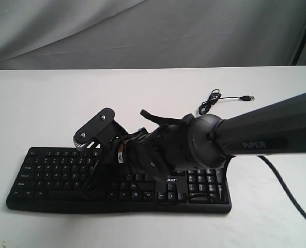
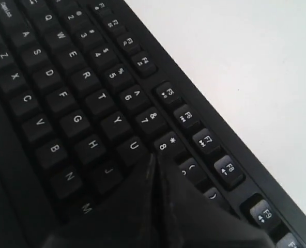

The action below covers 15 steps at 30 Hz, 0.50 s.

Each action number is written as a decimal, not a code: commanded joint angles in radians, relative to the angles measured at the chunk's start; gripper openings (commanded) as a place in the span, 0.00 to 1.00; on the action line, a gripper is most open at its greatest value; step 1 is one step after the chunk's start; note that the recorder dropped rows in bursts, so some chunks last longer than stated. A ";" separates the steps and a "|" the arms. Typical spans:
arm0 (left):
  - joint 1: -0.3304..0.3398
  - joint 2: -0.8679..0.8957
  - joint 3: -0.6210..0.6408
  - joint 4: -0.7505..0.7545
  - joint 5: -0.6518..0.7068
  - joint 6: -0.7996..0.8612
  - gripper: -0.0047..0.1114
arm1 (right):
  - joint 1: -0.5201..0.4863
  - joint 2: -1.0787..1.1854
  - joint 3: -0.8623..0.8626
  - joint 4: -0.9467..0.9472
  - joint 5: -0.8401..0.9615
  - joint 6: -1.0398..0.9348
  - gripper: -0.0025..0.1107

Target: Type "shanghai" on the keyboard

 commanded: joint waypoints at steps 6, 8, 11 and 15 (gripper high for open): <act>-0.004 -0.003 0.004 0.001 -0.005 -0.003 0.04 | -0.008 0.016 0.004 0.002 -0.045 -0.008 0.02; -0.004 -0.003 0.004 0.001 -0.005 -0.003 0.04 | -0.008 0.019 0.004 0.002 -0.058 -0.008 0.02; -0.004 -0.003 0.004 0.001 -0.005 -0.003 0.04 | -0.008 0.019 0.004 0.002 -0.063 -0.008 0.02; -0.004 -0.003 0.004 0.001 -0.005 -0.003 0.04 | -0.010 0.019 0.004 0.002 -0.060 -0.008 0.02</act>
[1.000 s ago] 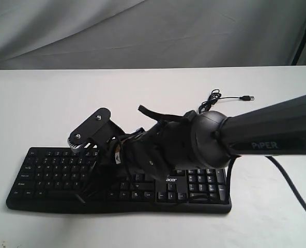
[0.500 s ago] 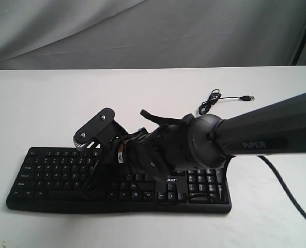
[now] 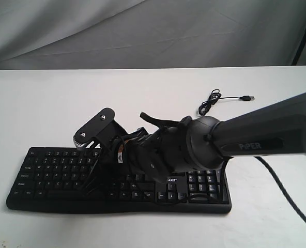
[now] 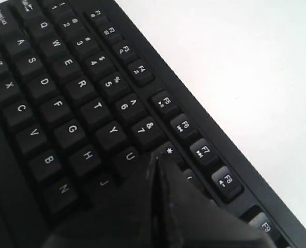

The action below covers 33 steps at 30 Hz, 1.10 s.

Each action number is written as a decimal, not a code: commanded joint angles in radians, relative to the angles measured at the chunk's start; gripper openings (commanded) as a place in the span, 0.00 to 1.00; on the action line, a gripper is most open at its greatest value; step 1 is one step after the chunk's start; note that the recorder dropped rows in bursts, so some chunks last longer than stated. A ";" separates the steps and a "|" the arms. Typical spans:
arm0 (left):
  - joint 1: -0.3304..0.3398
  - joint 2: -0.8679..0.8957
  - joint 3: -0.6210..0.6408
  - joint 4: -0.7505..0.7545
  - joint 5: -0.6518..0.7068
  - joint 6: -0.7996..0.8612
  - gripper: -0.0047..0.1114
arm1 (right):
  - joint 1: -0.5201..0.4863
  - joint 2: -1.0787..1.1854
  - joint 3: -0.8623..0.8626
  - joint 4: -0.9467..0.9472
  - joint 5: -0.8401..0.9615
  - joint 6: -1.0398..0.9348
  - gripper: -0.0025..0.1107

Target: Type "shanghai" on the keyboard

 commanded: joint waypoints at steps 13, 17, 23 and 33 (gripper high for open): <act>-0.004 -0.003 0.004 0.001 -0.005 -0.003 0.04 | -0.003 0.035 -0.054 0.000 0.052 -0.016 0.02; -0.004 -0.003 0.004 0.001 -0.005 -0.003 0.04 | -0.003 -0.012 -0.054 -0.009 0.088 -0.029 0.02; -0.004 -0.003 0.004 0.001 -0.005 -0.003 0.04 | 0.014 -0.124 -0.021 -0.053 0.126 -0.032 0.02; -0.004 -0.003 0.004 0.001 -0.005 -0.003 0.04 | 0.079 -0.693 0.603 -0.030 -0.143 -0.027 0.02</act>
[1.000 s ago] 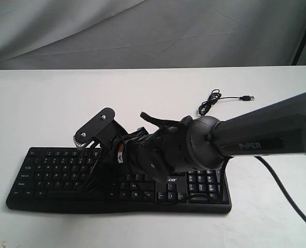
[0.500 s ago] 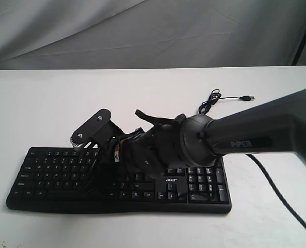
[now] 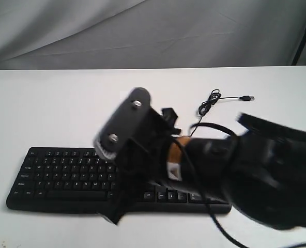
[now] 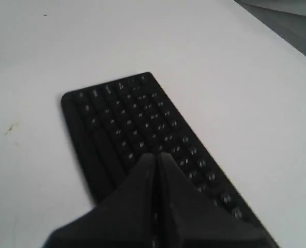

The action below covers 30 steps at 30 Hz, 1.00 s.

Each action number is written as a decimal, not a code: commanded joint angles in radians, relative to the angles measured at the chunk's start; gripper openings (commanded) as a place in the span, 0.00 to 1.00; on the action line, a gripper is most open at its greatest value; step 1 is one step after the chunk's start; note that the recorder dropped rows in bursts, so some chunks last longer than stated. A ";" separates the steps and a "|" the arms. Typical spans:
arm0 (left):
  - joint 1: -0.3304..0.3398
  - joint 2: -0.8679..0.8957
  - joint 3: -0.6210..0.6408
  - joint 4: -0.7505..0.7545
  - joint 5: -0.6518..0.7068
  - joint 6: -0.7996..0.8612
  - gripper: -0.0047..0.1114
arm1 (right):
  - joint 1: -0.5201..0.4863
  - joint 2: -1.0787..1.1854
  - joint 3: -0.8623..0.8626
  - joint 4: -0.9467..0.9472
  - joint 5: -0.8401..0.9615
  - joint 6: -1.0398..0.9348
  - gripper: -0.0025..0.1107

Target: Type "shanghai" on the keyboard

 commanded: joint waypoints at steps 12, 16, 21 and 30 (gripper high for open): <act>-0.004 -0.003 0.004 0.001 -0.005 -0.003 0.04 | -0.003 -0.820 0.487 0.158 0.042 -0.001 0.02; -0.004 -0.003 0.004 0.001 -0.005 -0.003 0.04 | -0.178 -0.992 0.493 0.234 0.218 0.015 0.02; -0.004 -0.003 0.004 0.001 -0.005 -0.003 0.04 | -0.506 -1.161 0.590 0.439 0.290 0.069 0.02; -0.004 -0.003 0.004 0.001 -0.005 -0.003 0.04 | -0.750 -1.467 0.738 0.382 0.342 -0.031 0.02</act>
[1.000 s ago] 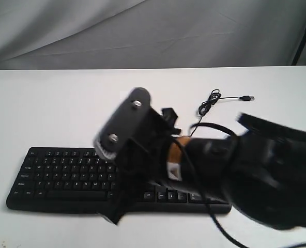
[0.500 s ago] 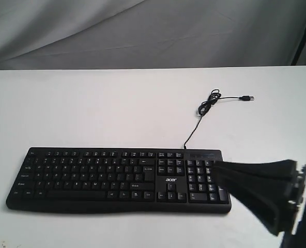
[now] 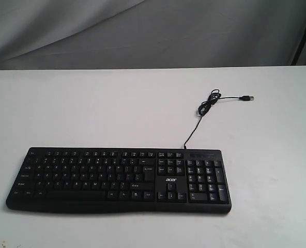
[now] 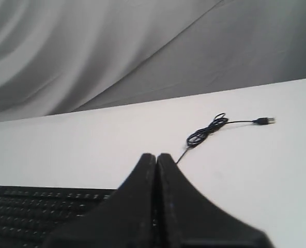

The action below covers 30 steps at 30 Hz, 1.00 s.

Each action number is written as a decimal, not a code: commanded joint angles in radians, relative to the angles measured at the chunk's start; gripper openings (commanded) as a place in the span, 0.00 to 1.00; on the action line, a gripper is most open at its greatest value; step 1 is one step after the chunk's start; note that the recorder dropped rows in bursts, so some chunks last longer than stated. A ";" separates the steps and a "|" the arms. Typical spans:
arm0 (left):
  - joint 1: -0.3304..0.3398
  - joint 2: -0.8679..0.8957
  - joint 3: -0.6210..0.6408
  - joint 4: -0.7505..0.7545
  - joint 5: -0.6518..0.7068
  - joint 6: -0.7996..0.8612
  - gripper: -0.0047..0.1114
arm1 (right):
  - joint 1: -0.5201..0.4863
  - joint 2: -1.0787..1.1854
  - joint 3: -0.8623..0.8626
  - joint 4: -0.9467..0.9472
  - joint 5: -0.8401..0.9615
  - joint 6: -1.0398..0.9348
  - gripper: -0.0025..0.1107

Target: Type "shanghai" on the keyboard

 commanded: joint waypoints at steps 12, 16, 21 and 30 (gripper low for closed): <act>-0.004 -0.003 0.004 0.001 -0.005 -0.003 0.04 | -0.053 -0.133 0.113 -0.210 -0.054 -0.071 0.02; -0.004 -0.003 0.004 0.001 -0.005 -0.003 0.04 | -0.053 -0.183 0.113 -0.315 -0.054 -0.062 0.02; -0.004 -0.003 0.004 0.001 -0.005 -0.003 0.04 | -0.053 -0.183 0.113 -0.325 0.063 -0.056 0.02; -0.004 -0.003 0.004 0.001 -0.005 -0.003 0.04 | -0.053 -0.183 0.113 -0.325 0.133 -0.053 0.02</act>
